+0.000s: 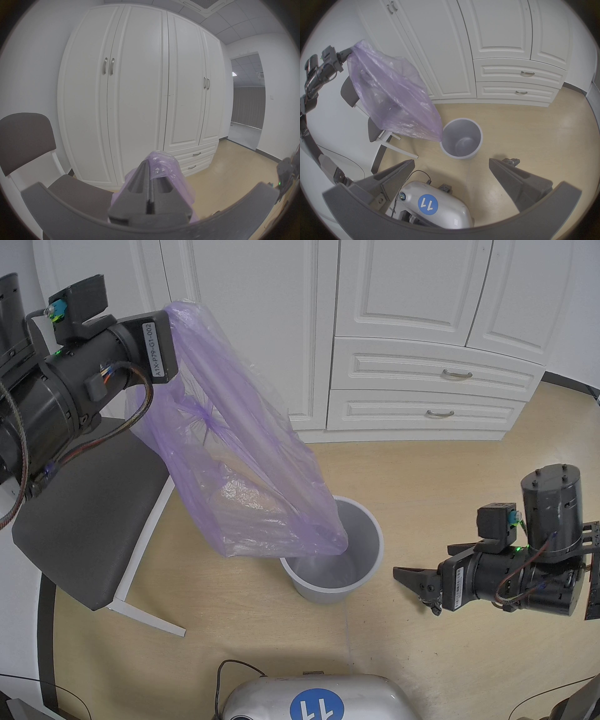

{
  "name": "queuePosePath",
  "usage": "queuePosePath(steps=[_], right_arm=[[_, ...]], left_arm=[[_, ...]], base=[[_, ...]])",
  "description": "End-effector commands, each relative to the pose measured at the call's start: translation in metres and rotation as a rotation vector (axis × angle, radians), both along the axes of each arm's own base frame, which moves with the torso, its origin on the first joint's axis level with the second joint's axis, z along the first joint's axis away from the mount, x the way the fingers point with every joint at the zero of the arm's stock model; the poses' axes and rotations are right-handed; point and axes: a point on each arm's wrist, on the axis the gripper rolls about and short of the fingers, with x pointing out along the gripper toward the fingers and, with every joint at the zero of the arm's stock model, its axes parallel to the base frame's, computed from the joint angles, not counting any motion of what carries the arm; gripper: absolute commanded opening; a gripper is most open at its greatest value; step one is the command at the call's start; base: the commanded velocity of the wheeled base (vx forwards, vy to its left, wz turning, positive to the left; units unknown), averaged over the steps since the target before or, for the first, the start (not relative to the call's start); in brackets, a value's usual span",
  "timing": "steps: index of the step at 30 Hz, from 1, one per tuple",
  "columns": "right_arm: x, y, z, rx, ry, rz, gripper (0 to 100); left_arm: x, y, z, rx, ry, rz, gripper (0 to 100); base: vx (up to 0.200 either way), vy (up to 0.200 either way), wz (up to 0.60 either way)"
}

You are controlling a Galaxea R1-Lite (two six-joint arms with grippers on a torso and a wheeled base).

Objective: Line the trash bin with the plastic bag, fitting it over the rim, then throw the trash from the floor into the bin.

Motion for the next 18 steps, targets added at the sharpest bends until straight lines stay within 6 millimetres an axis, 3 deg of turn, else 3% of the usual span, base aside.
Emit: queuePosePath(steps=[1, 5, 14, 18], right_arm=[[0.01, 0.019, -0.023, -0.04, 0.037, 0.011, 100], [0.028, 0.037, -0.035, 0.035, -0.013, -0.083, 100], [0.031, 0.067, -0.055, 0.082, 0.004, -0.052, 100], [0.036, 0.071, -0.052, 0.137, -0.009, -0.071, 100]], left_arm=[[0.003, -0.003, -0.001, 0.001, 0.004, 0.0, 0], [0.002, -0.003, 0.0, -0.006, 0.0, -0.004, 0], [0.002, -0.004, 0.0, -0.007, 0.003, -0.009, 0], [0.001, -0.004, 0.001, -0.012, 0.0, -0.01, 0]], base=[[0.0, 0.0, 0.0], [0.0, 0.0, 0.0], [0.0, 0.0, 0.0], [0.0, 0.0, 0.0]])
